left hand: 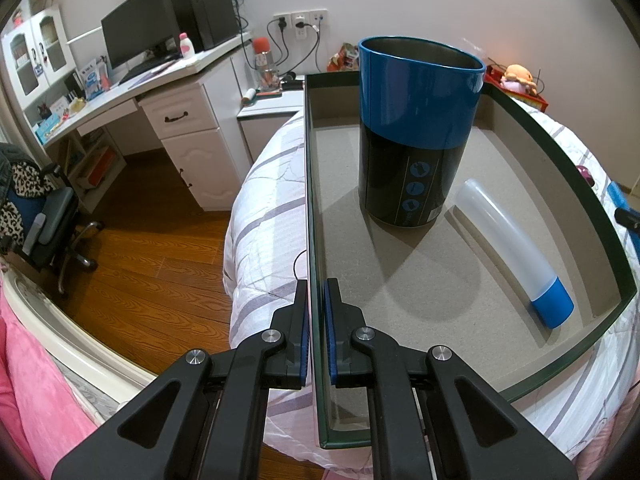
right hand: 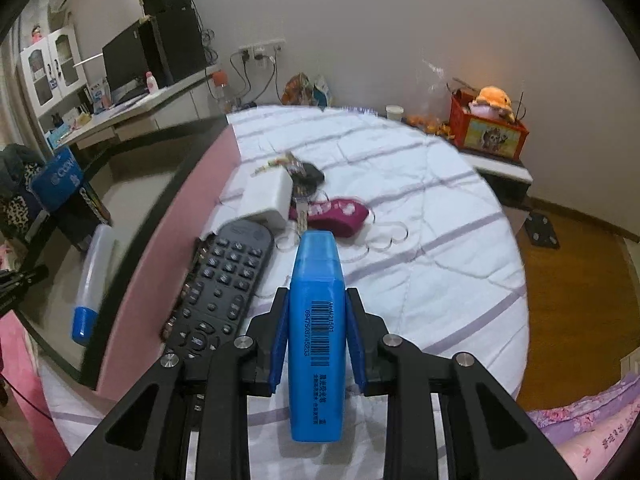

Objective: Organize rigid objects
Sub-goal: 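Carry the blue highlighter into the box and release it beside the tube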

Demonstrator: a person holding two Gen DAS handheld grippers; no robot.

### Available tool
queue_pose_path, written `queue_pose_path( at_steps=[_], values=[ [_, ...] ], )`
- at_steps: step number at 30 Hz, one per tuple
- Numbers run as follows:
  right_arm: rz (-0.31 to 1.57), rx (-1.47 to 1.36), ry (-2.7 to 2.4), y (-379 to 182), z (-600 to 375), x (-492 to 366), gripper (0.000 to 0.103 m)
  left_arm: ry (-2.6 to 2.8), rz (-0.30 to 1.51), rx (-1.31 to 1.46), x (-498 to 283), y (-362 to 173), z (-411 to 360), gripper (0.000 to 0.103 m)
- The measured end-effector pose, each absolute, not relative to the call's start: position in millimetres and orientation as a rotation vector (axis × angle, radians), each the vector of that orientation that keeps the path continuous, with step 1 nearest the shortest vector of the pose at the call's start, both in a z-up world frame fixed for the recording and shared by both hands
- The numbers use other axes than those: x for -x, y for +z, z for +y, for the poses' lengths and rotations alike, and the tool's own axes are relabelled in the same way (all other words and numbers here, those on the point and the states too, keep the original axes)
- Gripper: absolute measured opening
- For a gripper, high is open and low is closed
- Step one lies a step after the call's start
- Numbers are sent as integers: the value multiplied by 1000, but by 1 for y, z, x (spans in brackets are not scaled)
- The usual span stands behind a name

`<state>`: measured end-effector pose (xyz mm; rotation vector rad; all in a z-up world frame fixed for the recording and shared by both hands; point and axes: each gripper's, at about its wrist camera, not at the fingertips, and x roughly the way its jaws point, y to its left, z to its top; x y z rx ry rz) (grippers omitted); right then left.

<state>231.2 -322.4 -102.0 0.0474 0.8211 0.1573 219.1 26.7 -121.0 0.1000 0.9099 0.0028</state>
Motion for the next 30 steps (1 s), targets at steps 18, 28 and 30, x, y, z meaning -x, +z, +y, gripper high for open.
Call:
queue_pose_path(
  at_steps=[18, 28, 30],
  values=[
    [661, 26, 225, -35, -261, -222, 27, 2, 909, -99, -219, -121, 26, 6],
    [680, 87, 347, -41, -198, -231, 27, 2, 909, -98, -219, -121, 27, 6],
    [694, 96, 357, -46, -190, -232, 27, 1, 908, -98, -219, -121, 26, 6]
  ],
)
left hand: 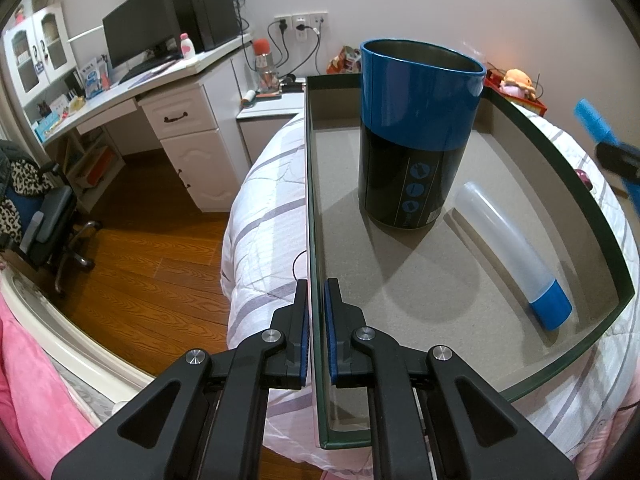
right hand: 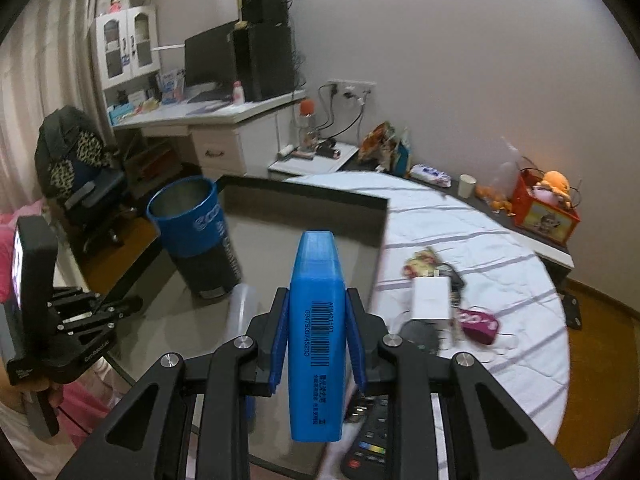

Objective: Organize rigid objects
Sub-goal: 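Carry the blue highlighter into the box and release it beside the tube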

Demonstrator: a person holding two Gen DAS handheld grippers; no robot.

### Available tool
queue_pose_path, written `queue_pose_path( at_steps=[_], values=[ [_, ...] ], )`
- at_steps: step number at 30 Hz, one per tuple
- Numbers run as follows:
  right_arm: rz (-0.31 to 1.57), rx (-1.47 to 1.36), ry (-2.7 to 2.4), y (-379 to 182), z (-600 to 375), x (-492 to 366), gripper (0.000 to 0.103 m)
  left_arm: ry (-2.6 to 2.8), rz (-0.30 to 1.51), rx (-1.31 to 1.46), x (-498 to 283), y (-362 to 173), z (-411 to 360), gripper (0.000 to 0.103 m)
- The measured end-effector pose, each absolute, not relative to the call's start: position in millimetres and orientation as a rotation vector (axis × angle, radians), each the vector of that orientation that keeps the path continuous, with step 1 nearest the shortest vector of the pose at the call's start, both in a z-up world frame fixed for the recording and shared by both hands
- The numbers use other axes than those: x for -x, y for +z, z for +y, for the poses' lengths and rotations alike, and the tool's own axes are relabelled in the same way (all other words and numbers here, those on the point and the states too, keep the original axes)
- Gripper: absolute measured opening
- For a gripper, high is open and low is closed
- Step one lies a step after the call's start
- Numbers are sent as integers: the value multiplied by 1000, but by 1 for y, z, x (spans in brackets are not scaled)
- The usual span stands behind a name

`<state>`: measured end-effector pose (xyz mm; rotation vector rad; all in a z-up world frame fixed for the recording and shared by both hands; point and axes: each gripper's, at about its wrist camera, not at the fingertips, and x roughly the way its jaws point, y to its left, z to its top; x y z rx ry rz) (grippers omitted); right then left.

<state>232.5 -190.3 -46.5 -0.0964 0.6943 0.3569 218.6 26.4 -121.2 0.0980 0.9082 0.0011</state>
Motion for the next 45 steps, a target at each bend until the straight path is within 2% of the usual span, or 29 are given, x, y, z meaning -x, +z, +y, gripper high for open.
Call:
queue_pose_path(
  at_steps=[23, 45],
  values=[
    [865, 176, 371, -97, -158, -252, 27, 1, 908, -97, -221, -121, 25, 7],
    [811, 190, 345, -91, -156, -250, 27, 1, 908, -97, -221, -121, 25, 6]
  ],
)
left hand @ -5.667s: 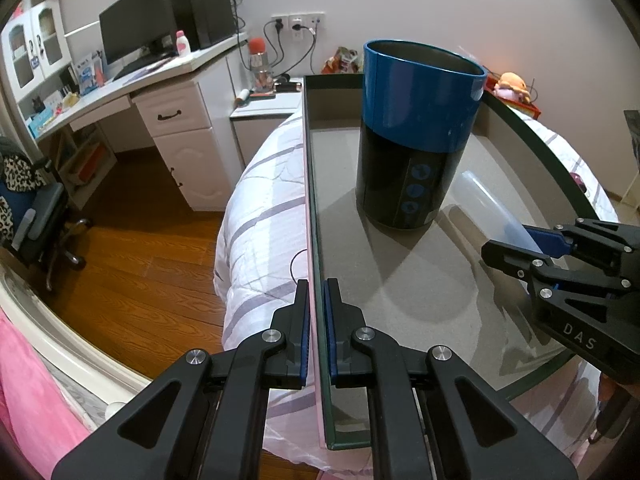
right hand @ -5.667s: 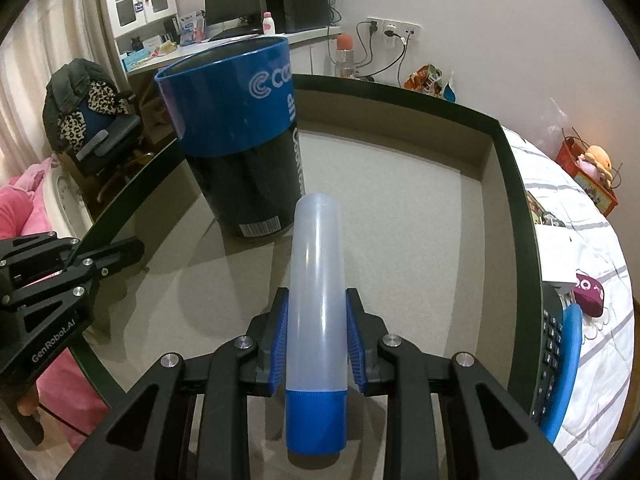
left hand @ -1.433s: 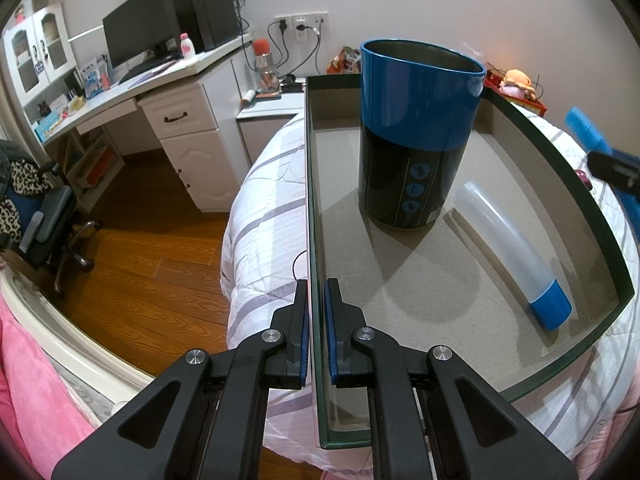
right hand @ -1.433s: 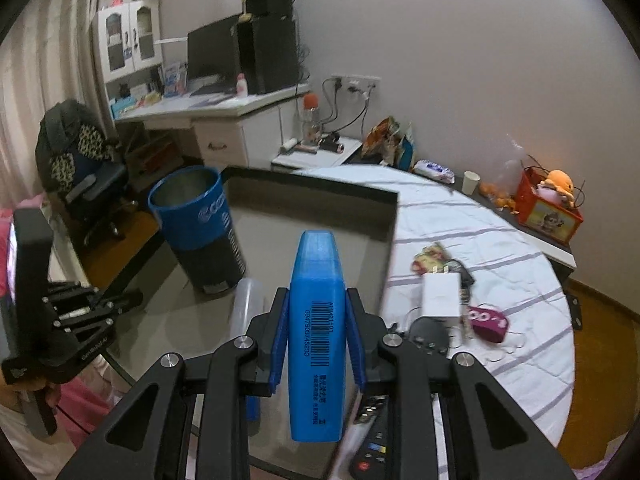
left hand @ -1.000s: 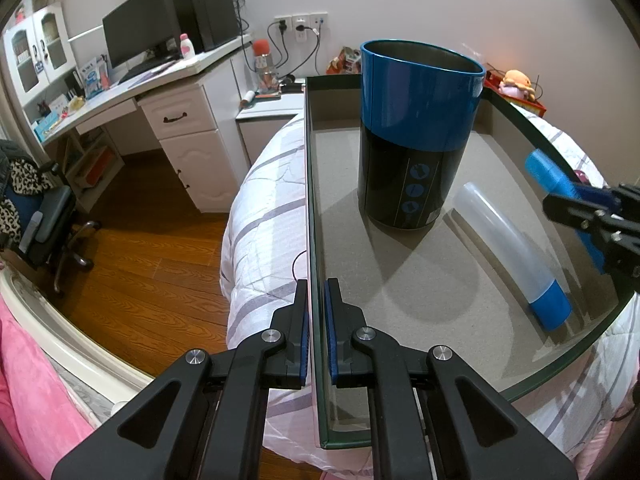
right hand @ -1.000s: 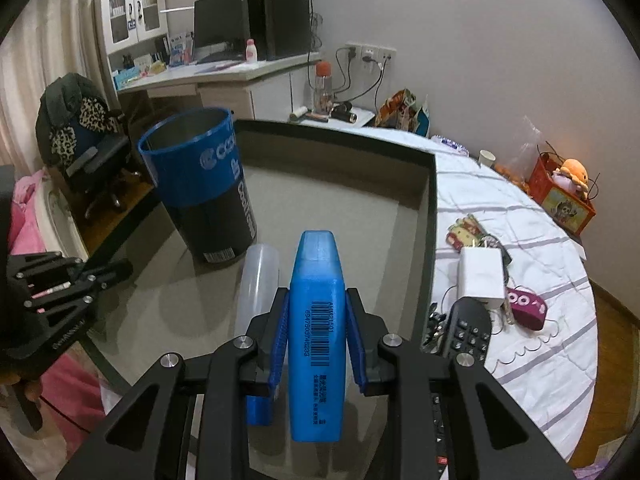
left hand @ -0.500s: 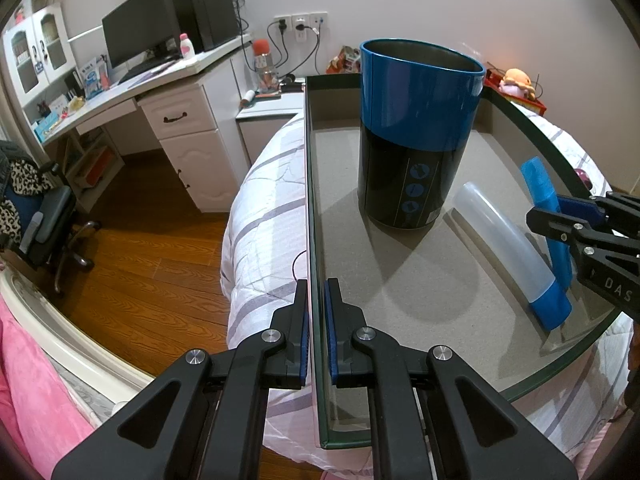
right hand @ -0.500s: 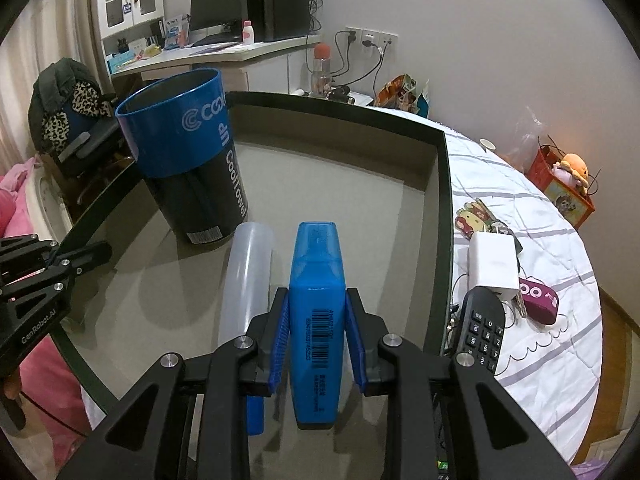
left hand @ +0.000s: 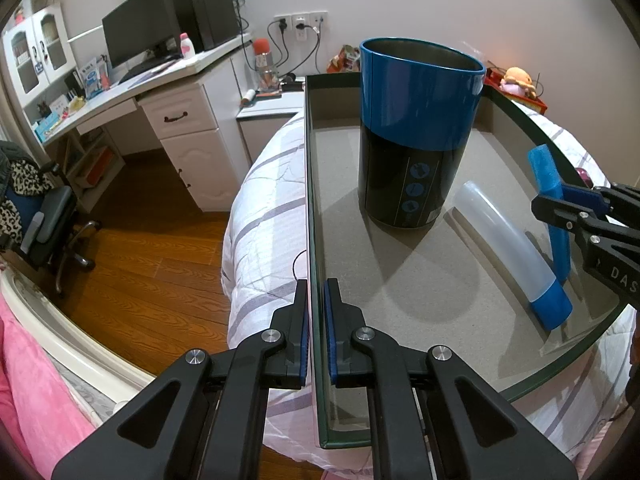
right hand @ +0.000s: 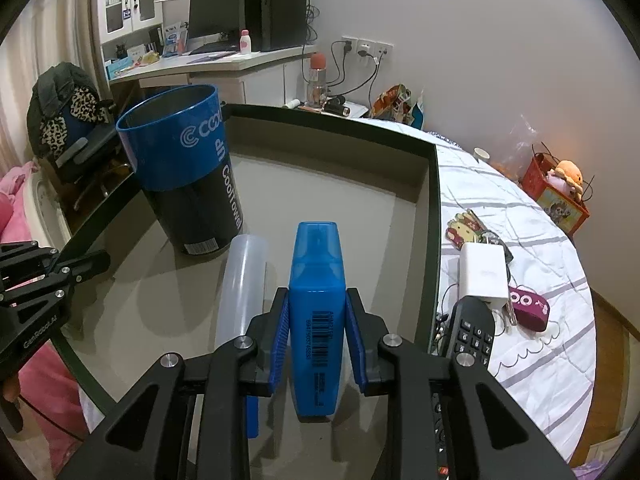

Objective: Organize rigid objects
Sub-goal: 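Carry the blue highlighter into the box and release it beside the tube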

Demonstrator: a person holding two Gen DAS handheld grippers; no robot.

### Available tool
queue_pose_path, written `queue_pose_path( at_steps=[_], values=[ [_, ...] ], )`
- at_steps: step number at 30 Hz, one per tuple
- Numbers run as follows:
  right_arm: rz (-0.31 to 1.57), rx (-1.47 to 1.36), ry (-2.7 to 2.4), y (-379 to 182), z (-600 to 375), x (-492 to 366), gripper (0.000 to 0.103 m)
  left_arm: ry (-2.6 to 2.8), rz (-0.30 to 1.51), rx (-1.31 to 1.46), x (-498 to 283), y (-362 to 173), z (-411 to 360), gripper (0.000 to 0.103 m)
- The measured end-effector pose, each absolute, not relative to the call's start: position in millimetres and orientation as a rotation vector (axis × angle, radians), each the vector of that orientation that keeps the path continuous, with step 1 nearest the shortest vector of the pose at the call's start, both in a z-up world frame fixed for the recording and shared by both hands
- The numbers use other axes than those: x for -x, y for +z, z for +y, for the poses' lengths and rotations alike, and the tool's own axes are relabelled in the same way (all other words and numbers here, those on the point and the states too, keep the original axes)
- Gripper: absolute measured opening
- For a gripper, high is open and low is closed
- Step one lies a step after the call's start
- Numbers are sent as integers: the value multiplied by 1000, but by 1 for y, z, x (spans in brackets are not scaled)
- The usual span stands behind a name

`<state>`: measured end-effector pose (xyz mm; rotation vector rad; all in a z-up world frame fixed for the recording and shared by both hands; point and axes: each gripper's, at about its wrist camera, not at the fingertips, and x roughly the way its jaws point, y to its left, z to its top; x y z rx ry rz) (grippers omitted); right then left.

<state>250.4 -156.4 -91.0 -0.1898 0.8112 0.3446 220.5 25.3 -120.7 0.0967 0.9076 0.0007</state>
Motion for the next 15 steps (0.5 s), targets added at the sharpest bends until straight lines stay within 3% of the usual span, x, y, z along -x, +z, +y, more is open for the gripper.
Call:
queue_pose_path(
  at_steps=[1, 3, 4, 6, 12, 15],
  values=[
    [810, 193, 342, -90, -156, -250, 28, 1, 908, -97, -221, -121, 25, 6],
    [794, 205, 329, -88, -155, -249, 37, 0, 908, -97, -221, -121, 25, 6],
    [787, 207, 324, -87, -155, -247, 47, 0, 909, -98, -221, -121, 25, 6],
    [763, 204, 317, -83, -156, -246, 53, 0, 909, -98, -221, -121, 24, 6],
    [723, 196, 299, -67, -167, -239, 54, 0, 909, -98, -221, -121, 24, 6],
    [704, 194, 265, -58, -176, -231, 60, 0, 909, -98, -221, -121, 24, 6]
  ],
)
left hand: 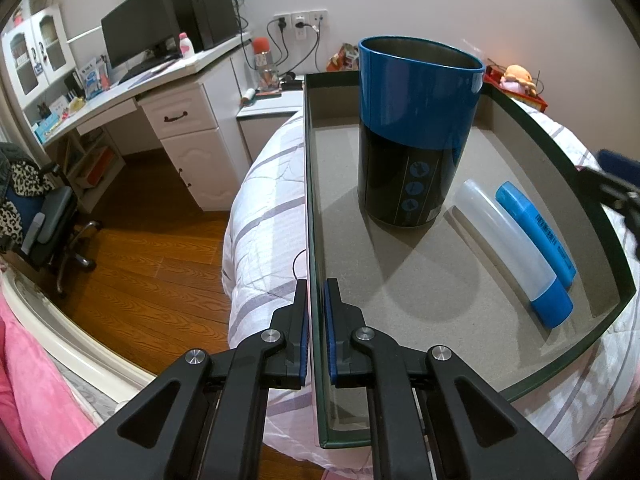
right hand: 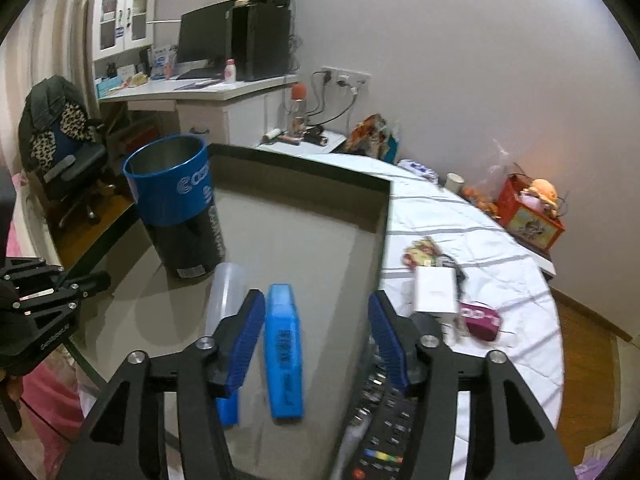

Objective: Organize rigid objects
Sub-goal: 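Carry the blue highlighter into the box and release it beside the tube, then lower the right tool onto the black TV remote and grasp it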

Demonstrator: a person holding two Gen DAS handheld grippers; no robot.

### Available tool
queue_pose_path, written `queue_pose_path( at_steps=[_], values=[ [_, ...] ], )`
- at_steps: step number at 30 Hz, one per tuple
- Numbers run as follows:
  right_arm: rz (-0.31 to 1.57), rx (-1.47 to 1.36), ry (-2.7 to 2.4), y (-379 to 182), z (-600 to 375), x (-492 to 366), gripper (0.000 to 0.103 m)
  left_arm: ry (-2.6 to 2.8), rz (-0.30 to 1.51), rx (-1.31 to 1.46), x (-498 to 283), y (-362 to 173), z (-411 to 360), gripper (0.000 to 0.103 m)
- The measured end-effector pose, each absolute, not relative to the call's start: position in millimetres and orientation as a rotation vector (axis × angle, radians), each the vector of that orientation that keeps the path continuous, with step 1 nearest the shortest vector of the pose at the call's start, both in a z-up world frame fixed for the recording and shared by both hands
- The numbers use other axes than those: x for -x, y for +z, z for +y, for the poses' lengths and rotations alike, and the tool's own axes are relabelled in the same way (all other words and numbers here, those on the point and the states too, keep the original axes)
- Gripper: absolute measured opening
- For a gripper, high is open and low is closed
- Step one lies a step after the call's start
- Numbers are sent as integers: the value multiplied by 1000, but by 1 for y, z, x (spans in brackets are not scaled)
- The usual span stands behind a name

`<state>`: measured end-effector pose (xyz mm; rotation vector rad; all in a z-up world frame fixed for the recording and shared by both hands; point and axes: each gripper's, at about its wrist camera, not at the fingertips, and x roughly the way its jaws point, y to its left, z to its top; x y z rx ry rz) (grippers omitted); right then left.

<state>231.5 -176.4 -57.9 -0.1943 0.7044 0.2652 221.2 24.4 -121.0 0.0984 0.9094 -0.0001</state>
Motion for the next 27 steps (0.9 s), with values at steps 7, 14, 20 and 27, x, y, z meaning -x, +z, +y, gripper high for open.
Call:
queue_pose_path(
  at_steps=[7, 14, 20, 27],
  values=[
    [654, 187, 217, -42, -213, -201, 63, -1, 910, -96, -221, -122, 24, 6],
    [736, 142, 143, -71, -259, -183, 67, 6, 910, -98, -220, -124, 24, 5],
    [827, 98, 172, -107, -267, -184, 67, 6, 912, -99, -220, -125, 25, 6],
    [869, 27, 261, -126, -265, -189, 67, 7, 912, -100, -219, -125, 25, 6]
  ],
)
